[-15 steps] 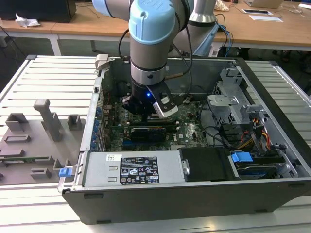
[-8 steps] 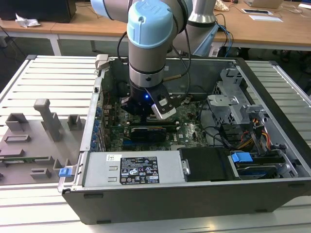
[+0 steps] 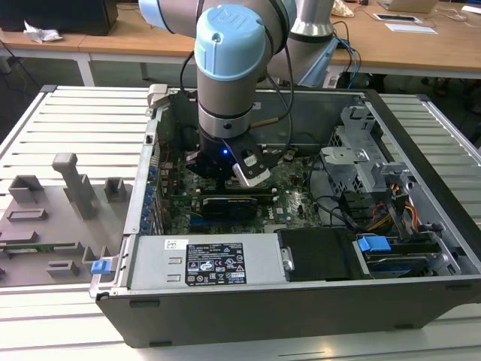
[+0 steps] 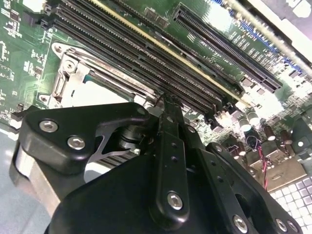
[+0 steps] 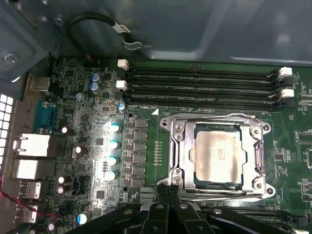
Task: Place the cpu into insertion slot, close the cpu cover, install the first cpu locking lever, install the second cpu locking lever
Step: 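Install the second cpu locking lever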
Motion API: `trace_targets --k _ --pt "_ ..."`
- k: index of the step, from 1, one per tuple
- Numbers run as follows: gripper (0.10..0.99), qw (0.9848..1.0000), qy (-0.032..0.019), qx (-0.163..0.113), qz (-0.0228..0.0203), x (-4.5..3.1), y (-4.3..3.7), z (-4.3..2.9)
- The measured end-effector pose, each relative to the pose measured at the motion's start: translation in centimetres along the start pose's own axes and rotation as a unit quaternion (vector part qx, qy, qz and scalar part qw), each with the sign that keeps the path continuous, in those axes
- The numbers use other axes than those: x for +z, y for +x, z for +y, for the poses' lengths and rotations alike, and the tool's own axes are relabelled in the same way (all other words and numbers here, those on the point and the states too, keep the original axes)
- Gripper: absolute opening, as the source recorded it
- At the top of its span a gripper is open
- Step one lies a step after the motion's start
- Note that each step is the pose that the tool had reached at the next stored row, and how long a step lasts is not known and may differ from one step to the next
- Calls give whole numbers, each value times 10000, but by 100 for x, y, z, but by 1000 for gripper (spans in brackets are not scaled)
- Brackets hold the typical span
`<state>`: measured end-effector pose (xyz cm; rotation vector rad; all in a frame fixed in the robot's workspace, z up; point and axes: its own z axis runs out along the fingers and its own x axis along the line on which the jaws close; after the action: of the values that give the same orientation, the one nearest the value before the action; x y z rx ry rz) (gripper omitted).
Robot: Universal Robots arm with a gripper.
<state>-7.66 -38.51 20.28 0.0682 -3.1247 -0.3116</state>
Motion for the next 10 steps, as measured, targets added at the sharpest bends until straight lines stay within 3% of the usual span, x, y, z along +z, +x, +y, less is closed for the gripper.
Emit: trace_targets --k 6,10 --pt "106 10000 -85 0 -5 48 59 14" --pt "106 9999 -108 0 -6 -19 60 27"
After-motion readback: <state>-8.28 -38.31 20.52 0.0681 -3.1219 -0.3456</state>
